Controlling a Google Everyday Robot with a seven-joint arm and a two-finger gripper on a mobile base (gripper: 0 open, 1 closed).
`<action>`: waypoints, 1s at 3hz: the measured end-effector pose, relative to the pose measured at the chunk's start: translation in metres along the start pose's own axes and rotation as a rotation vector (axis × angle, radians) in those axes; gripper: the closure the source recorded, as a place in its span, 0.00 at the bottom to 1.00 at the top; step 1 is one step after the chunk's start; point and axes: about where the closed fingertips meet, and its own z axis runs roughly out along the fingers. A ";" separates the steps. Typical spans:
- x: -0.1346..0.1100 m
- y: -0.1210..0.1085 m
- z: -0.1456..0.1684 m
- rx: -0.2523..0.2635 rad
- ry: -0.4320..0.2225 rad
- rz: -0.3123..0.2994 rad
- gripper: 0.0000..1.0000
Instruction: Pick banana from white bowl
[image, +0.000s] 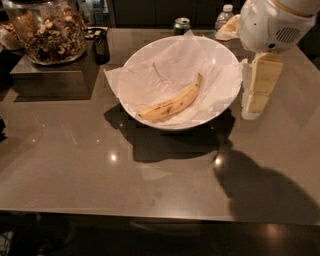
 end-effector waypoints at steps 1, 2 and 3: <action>-0.036 -0.023 0.017 -0.045 -0.052 -0.150 0.00; -0.041 -0.029 0.017 -0.026 -0.060 -0.161 0.00; -0.040 -0.042 0.023 -0.009 -0.125 -0.181 0.00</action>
Offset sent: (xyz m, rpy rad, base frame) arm 0.0202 0.0360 -0.0023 0.0041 0.0127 0.1478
